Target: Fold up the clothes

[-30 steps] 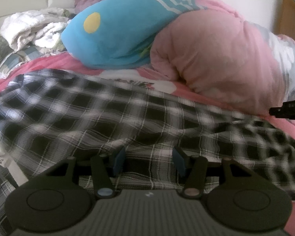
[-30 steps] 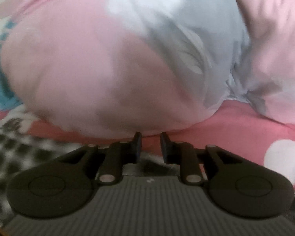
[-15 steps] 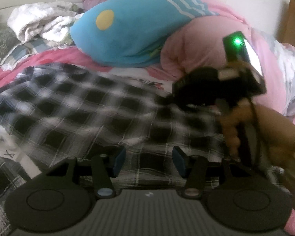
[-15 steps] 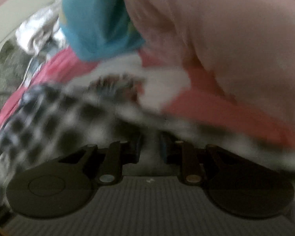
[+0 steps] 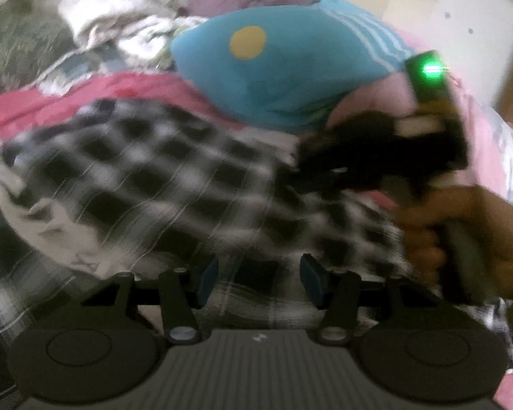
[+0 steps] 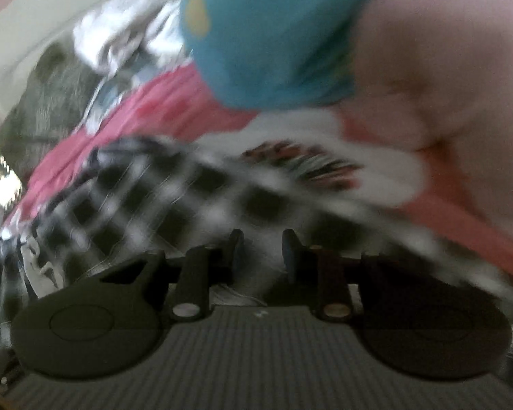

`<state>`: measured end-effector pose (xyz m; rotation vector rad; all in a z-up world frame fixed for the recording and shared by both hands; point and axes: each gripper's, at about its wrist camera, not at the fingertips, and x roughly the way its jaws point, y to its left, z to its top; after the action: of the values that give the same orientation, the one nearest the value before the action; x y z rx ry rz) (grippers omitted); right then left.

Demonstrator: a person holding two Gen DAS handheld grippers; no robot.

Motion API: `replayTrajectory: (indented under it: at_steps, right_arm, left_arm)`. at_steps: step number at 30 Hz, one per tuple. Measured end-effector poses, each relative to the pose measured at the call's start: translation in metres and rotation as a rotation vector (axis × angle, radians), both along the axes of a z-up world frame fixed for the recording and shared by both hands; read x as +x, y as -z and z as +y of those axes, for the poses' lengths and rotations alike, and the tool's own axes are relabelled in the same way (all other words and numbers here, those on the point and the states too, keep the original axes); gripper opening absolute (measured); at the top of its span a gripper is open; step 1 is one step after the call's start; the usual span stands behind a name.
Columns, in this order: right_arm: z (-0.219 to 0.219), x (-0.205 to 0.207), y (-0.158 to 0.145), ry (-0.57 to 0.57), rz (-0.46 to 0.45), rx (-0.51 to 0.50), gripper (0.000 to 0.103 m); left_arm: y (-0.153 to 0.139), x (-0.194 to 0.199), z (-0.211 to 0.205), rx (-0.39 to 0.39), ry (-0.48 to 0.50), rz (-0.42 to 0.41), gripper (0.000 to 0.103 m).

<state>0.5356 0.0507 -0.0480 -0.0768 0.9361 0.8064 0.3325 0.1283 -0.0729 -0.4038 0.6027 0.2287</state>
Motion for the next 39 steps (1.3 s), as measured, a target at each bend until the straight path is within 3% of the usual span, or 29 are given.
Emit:
replayTrajectory:
  at_steps: [2,4,11,15,19,22,25,27,32,36,39]
  right_arm:
    - [0.028,0.014,0.015,0.016,0.021,-0.006,0.027]
    - [0.042,0.026,0.020,0.049,-0.031,-0.007,0.027]
    - [0.065,0.046,0.004,0.180,-0.092,0.005,0.028]
    - [0.067,0.024,-0.013,0.051,-0.040,0.094,0.030]
    - [0.104,0.014,0.000,-0.116,0.067,0.029,0.040]
    - [0.128,0.023,0.014,-0.066,0.013,-0.011,0.041]
    - [0.127,0.032,0.004,0.053,-0.062,0.044,0.043]
    - [0.115,0.030,-0.008,0.121,-0.119,0.074,0.051]
    - [0.057,0.005,-0.047,0.146,-0.220,0.119,0.067]
    - [-0.021,-0.033,-0.071,0.242,-0.233,0.204,0.081]
    - [-0.091,-0.078,-0.078,0.329,-0.219,0.265,0.084]
  left_arm:
    - [0.001,-0.004,0.008,-0.021,-0.008,-0.001,0.054]
    - [0.001,-0.007,0.017,-0.043,-0.016,-0.002,0.053]
    - [0.004,-0.020,0.046,-0.118,-0.044,-0.006,0.053]
    - [0.003,-0.024,0.054,-0.133,-0.060,-0.011,0.053]
    - [0.002,-0.028,0.059,-0.140,-0.076,-0.016,0.053]
    - [0.002,-0.031,0.064,-0.146,-0.089,-0.020,0.053]
    - [0.001,-0.033,0.068,-0.151,-0.101,-0.025,0.054]
    - [0.000,-0.035,0.070,-0.154,-0.108,-0.028,0.055]
    - [-0.006,-0.038,0.067,-0.122,-0.115,-0.046,0.057]
    - [-0.011,-0.039,0.061,-0.081,-0.128,-0.060,0.059]
    - [-0.015,-0.040,0.053,-0.052,-0.129,-0.069,0.059]
